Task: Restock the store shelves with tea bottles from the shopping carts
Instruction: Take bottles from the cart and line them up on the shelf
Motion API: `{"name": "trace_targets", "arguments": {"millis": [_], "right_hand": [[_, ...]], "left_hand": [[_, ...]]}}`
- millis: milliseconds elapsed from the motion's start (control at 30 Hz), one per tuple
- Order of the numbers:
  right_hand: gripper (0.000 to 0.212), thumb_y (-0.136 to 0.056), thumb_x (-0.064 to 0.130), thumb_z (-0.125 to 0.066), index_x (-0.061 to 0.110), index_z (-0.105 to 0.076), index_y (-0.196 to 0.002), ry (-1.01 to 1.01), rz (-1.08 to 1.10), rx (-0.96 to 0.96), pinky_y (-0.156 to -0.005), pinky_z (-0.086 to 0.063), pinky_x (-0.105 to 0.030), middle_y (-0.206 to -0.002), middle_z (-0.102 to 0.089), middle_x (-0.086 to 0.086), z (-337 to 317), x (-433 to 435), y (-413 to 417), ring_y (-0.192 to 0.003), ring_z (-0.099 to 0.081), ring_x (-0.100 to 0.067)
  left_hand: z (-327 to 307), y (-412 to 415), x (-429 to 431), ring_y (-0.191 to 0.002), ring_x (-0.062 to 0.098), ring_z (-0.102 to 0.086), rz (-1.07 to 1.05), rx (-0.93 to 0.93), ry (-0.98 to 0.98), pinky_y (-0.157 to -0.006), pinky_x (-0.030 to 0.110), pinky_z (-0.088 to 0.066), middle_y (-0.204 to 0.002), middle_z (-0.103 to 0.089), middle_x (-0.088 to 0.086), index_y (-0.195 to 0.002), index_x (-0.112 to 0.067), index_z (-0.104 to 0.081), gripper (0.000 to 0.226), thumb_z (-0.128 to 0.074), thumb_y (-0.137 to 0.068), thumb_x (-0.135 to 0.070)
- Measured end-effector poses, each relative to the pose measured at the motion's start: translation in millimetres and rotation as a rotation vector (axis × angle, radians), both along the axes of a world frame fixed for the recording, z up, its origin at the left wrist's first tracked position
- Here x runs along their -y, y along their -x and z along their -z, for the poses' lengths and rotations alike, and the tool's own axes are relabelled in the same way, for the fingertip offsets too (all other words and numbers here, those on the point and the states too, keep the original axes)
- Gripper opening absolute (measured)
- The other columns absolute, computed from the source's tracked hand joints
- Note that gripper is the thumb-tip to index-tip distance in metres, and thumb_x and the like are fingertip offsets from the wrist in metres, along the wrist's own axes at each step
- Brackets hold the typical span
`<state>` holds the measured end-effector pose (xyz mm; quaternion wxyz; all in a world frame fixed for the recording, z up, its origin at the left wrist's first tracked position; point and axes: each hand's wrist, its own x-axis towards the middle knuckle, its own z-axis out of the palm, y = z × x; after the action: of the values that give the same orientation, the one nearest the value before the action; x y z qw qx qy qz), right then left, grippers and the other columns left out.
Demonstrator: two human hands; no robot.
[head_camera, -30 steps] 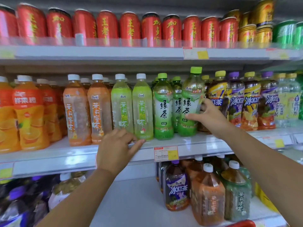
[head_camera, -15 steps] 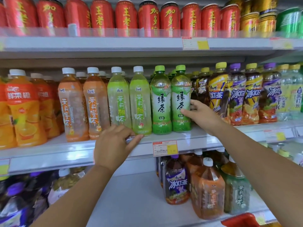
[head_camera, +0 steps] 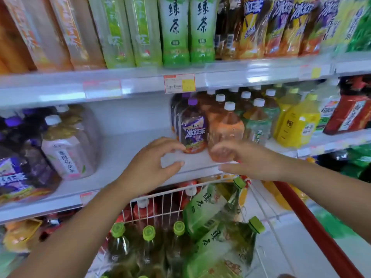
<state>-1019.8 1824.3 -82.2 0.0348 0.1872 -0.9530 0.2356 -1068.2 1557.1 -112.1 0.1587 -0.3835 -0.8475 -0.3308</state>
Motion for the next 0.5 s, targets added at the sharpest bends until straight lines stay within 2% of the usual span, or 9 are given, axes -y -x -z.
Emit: {"name": "trace_targets", "arguments": {"millis": [67,100,167,233,300,367,433,500], "right_hand": [[0.054,-0.088,0.039,-0.065,0.027,-0.046,-0.137,-0.165,0.042,0.151,-0.078,-0.036,-0.005,-0.129,-0.051,0.010,21,-9,-9,-0.106,-0.052,0.000],[0.057,-0.089,0.043,-0.063,0.026,-0.044,-0.139,-0.290,0.068,0.173,-0.081,-0.034,-0.010,-0.133,-0.051,0.007,29,-12,-12,-0.113,-0.050,-0.007],[0.055,-0.092,0.049,-0.055,0.025,-0.043,-0.140,-0.499,0.100,0.162,-0.082,-0.030,-0.022,-0.128,-0.053,0.001,43,-15,-15,-0.113,-0.045,-0.017],[0.051,-0.094,0.050,-0.049,0.025,-0.044,-0.138,-0.542,0.106,0.161,-0.081,-0.031,-0.029,-0.116,-0.054,-0.001,53,-15,-12,-0.101,-0.043,-0.018],[0.049,-0.093,0.048,-0.054,0.025,-0.048,-0.135,-0.516,0.113,0.181,-0.081,-0.036,-0.030,-0.115,-0.056,0.000,55,-16,-6,-0.098,-0.046,-0.017],[0.046,-0.088,0.045,-0.063,0.026,-0.055,-0.129,-0.398,0.150,0.236,-0.080,-0.041,-0.028,-0.117,-0.058,0.003,53,-17,-2,-0.101,-0.051,-0.014],[0.037,-0.085,0.038,-0.070,0.028,-0.061,-0.120,-0.213,0.177,0.260,-0.080,-0.046,-0.026,-0.114,-0.060,0.007,53,-20,-1,-0.101,-0.057,-0.013],[0.026,-0.082,0.028,-0.074,0.031,-0.065,-0.106,0.042,0.176,0.286,-0.074,-0.051,-0.024,-0.110,-0.061,0.006,54,-20,-5,-0.095,-0.061,-0.015]], "left_hand": [[30,-8,-6,-0.107,-0.003,-0.054,0.025,0.182,0.078,-0.094,0.019,-0.043,-0.119,-0.057,-0.015,-0.122,-0.031,-0.061,0.036,-0.065,-0.087,-0.039],[41,-12,-10,-0.109,-0.003,-0.053,0.032,0.235,0.119,-0.094,0.017,-0.041,-0.122,-0.056,-0.013,-0.126,-0.029,-0.059,0.039,-0.067,-0.089,-0.036],[59,-18,-19,-0.114,0.003,-0.053,0.038,0.306,0.151,-0.092,0.010,-0.038,-0.126,-0.055,-0.010,-0.130,-0.026,-0.057,0.044,-0.070,-0.089,-0.030],[72,-22,-24,-0.116,0.003,-0.053,0.022,0.364,0.132,-0.095,0.013,-0.039,-0.128,-0.054,-0.011,-0.131,-0.027,-0.056,0.046,-0.071,-0.088,-0.029],[80,-25,-24,-0.118,0.001,-0.052,-0.009,0.431,0.110,-0.097,0.021,-0.042,-0.131,-0.054,-0.013,-0.132,-0.032,-0.054,0.047,-0.070,-0.088,-0.033],[86,-26,-22,-0.119,-0.001,-0.052,-0.022,0.498,0.095,-0.099,0.026,-0.043,-0.134,-0.053,-0.014,-0.132,-0.037,-0.051,0.048,-0.070,-0.088,-0.036],[90,-28,-20,-0.121,-0.002,-0.050,-0.029,0.540,0.106,-0.104,0.032,-0.043,-0.138,-0.050,-0.015,-0.135,-0.038,-0.048,0.052,-0.070,-0.087,-0.039],[91,-27,-19,-0.124,-0.001,-0.049,-0.028,0.577,0.088,-0.107,0.037,-0.043,-0.140,-0.048,-0.016,-0.138,-0.037,-0.046,0.060,-0.072,-0.085,-0.042]]}}
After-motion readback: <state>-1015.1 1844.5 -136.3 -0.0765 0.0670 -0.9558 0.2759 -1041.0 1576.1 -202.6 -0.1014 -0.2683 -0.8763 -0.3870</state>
